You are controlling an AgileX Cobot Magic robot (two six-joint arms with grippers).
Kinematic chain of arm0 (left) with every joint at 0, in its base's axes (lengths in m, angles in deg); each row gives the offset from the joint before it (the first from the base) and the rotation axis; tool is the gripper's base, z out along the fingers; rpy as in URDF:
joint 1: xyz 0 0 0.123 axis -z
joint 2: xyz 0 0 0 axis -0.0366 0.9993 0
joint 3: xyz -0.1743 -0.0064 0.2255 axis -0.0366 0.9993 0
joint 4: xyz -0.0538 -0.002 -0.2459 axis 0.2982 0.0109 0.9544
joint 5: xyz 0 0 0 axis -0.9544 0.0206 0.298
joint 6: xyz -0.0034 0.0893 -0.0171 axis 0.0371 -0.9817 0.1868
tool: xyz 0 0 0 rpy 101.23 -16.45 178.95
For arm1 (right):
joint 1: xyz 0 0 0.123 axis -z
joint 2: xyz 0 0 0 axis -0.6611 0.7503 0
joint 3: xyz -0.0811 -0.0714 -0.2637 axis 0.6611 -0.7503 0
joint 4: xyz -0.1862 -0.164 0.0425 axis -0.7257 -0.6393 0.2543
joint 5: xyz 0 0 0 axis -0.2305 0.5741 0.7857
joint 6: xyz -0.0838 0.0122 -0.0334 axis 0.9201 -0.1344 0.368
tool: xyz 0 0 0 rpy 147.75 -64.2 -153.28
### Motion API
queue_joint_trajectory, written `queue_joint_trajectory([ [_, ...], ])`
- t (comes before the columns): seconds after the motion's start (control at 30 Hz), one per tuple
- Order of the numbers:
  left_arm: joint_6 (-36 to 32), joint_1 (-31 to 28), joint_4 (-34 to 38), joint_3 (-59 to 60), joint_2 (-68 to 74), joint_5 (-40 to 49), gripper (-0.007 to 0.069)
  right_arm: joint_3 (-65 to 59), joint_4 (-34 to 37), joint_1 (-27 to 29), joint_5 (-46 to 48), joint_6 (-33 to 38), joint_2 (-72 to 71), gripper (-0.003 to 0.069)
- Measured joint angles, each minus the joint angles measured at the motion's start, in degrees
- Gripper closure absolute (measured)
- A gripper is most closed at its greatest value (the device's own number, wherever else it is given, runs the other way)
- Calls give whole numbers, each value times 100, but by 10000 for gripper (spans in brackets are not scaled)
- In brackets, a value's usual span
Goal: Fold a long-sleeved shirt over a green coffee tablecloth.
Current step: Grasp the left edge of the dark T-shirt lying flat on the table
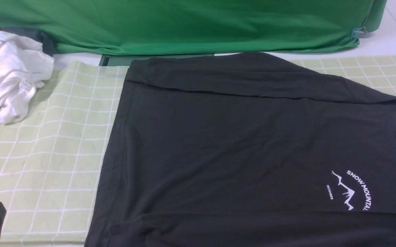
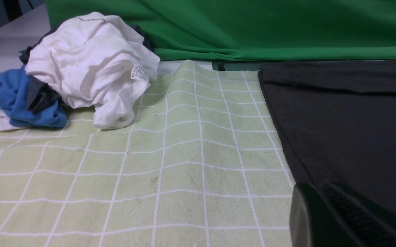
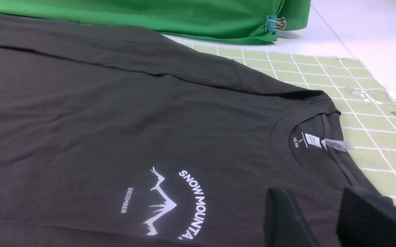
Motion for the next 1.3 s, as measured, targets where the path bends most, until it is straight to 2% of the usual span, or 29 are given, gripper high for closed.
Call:
queue_joint_trajectory([
  [0.4, -10, 0, -148, 0, 0, -196, 589, 0, -22, 0, -104, 10, 0, 418],
  [0.47, 485, 0, 505, 0, 0, -472, 589, 0, 185, 0, -390, -234, 0, 418],
  [0.57, 1549, 0, 2184, 0, 0, -632, 589, 0, 606, 0, -535, -1016, 0, 418],
  [0.63, 2126, 0, 2942, 0, 0, -630, 589, 0, 710, 0, -595, -1422, 0, 418],
  [0.7, 2495, 0, 3529, 0, 0, -635, 589, 0, 795, 0, -653, -2097, 0, 418],
  [0.77, 2631, 0, 3720, 0, 0, -635, 589, 0, 839, 0, -704, -2563, 0, 418],
  [1.03, 2682, 0, 3653, 0, -2, -724, 589, 0, 876, 0, -1041, -3712, 0, 428],
  [1.13, 2682, 0, 3639, -96, -2, -642, 589, 0, 876, 0, -1484, -3758, 0, 510],
  [1.17, 2660, 0, 3561, -261, -2, -521, 589, 67, 876, -12, -1669, -3684, 1, 582],
  [1.3, 2453, 0, 2962, -1448, 379, 294, 589, 946, 883, -91, -1545, -3146, 220, 647],
])
